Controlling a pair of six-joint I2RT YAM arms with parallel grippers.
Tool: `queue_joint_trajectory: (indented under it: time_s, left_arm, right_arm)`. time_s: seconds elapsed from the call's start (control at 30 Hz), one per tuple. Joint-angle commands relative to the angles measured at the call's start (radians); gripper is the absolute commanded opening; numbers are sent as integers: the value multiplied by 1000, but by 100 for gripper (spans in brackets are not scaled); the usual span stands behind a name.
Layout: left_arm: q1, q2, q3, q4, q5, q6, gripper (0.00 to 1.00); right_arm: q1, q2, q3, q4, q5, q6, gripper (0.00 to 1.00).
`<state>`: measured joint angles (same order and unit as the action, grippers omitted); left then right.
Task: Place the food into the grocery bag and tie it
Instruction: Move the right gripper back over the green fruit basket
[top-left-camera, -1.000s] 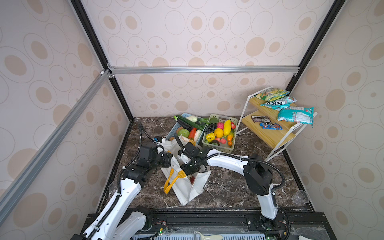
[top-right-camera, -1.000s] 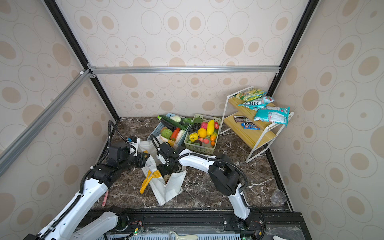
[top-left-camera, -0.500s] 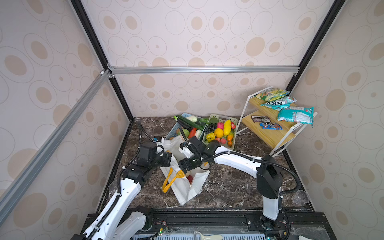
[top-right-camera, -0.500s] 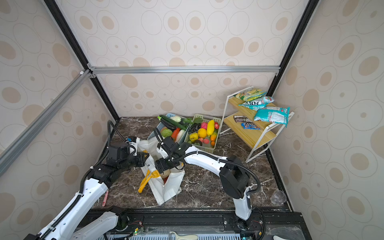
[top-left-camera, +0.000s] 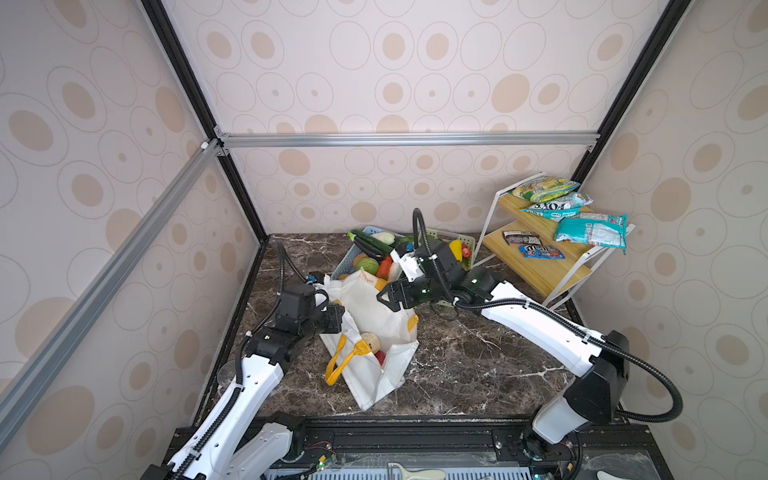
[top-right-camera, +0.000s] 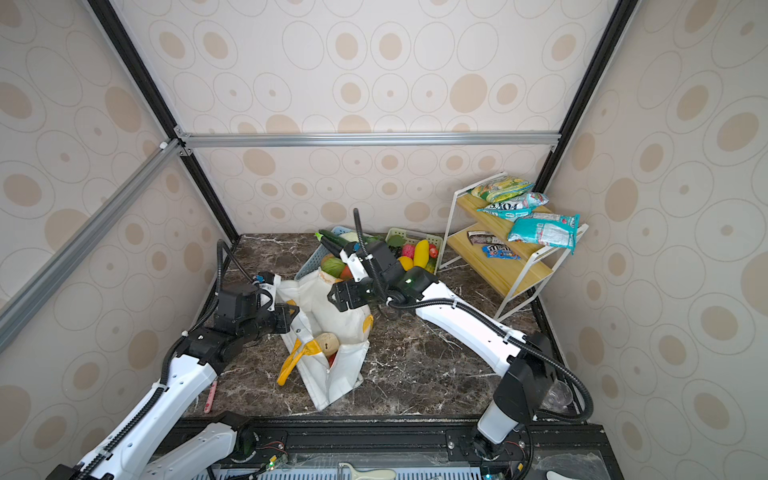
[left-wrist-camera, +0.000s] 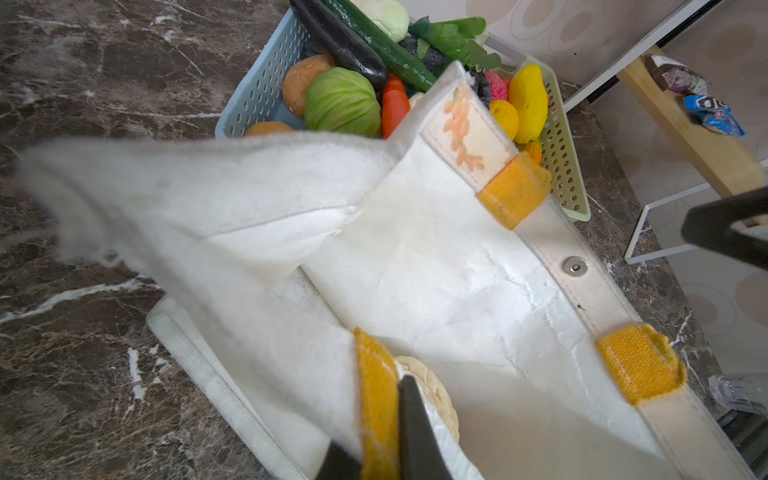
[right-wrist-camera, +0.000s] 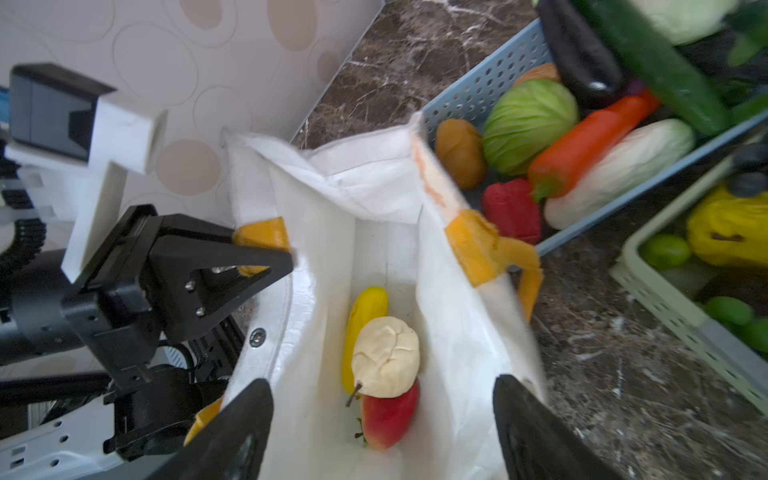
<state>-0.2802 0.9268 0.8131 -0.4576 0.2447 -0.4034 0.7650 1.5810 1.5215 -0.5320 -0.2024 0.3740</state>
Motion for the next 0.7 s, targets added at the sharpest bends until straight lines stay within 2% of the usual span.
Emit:
queue_joint_trajectory:
  time_s: [0.0, 0.13, 0.3, 0.47, 0.67]
  left_arm:
    - [1, 1, 57, 37, 0, 29, 0]
    - [1, 5, 61, 38, 3, 28, 0]
    - [2, 12, 71, 37, 7, 30, 0]
    - [2, 14, 64, 38, 6, 29, 0]
    - [2, 7, 58, 40, -2, 28, 0]
  right_arm:
    - [-82, -51, -72, 8, 54, 7, 85]
    - [-185, -84, -153, 37, 49, 21, 85]
    - [-284, -68, -207, 74, 11, 42, 78]
    - [-307, -20, -203, 98, 43, 35, 73]
    - [-309, 99, -108, 65, 144, -13, 64]
